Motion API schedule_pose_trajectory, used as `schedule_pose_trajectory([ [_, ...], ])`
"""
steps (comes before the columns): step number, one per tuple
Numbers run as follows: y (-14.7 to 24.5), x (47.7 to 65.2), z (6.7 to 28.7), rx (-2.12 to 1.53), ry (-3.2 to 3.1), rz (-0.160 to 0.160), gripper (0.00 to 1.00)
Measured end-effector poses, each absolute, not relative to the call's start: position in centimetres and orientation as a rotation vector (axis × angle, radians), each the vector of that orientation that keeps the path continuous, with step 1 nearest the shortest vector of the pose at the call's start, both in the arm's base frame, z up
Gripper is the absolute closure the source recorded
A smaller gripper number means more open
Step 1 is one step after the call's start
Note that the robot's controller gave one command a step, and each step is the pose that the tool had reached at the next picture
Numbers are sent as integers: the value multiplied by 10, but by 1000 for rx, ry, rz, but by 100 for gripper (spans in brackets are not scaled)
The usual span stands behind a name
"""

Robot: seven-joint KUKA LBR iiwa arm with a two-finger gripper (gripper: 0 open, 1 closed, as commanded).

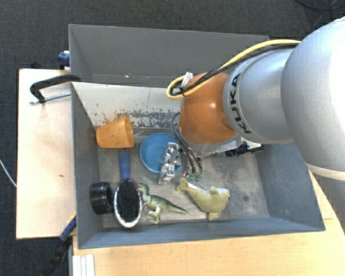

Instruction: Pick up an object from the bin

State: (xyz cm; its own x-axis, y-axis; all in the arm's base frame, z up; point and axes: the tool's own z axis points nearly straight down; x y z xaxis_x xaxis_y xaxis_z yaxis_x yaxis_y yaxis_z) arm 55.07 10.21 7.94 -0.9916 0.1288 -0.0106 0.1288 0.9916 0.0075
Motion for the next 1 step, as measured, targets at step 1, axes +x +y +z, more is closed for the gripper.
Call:
schedule_pose_trajectory([
  [1,97,545,214,193,3122,7,100],
])
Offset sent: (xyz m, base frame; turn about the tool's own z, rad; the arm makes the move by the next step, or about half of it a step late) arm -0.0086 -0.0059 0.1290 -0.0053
